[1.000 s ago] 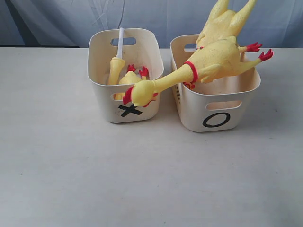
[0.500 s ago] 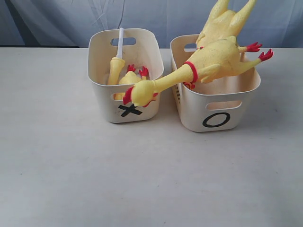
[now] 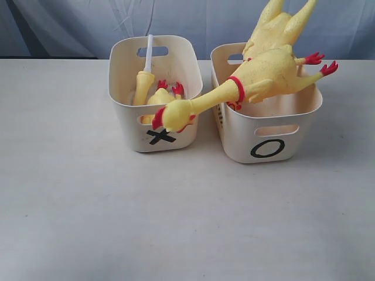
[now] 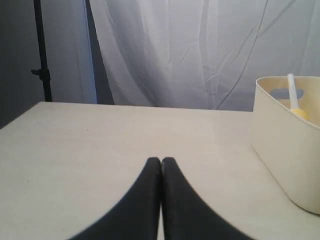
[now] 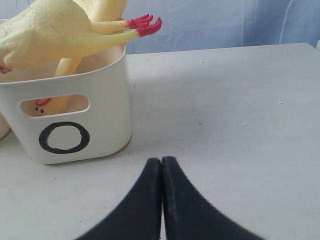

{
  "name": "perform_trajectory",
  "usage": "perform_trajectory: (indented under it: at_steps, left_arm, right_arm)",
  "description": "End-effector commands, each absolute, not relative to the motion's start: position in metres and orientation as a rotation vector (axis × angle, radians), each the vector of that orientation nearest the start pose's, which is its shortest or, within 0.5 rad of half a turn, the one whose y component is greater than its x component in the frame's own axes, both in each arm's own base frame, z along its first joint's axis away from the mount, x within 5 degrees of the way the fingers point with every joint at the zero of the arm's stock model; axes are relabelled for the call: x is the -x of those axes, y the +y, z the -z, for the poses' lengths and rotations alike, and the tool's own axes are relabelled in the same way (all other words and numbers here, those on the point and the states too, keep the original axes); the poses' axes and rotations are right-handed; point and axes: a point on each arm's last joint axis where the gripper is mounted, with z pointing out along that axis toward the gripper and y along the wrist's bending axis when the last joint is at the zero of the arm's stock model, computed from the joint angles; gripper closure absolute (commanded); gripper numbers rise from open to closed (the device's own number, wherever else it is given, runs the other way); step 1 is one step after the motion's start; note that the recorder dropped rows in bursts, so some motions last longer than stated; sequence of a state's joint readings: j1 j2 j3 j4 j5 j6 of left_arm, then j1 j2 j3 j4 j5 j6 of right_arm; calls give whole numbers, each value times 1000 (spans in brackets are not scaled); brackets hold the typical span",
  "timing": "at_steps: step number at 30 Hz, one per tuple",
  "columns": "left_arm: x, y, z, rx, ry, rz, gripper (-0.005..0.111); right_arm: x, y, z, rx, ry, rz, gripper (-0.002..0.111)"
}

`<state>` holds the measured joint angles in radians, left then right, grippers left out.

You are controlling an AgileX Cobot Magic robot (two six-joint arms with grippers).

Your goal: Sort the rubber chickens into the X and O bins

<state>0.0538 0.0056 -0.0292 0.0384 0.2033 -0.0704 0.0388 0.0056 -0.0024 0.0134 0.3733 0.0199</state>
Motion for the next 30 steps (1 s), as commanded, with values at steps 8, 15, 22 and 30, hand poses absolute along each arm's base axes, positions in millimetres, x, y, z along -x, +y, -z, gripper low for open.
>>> perform_trajectory:
  at_steps: [8, 15, 22, 30]
  left_arm:
    - [-56, 0, -192, 2, 1717, -36, 107]
    - [-56, 0, -192, 3, 1719, -26, 107]
    - [-55, -1, -192, -5, 1720, -18, 107]
    - [-55, -1, -192, -5, 1720, -18, 107]
  right_arm:
    - [-53, 3, -180, 12, 1848, -57, 108]
    - [-53, 3, -180, 12, 1848, -57, 108]
    - [-53, 3, -180, 12, 1848, -57, 108]
    - [-53, 3, -180, 12, 1848, -57, 108]
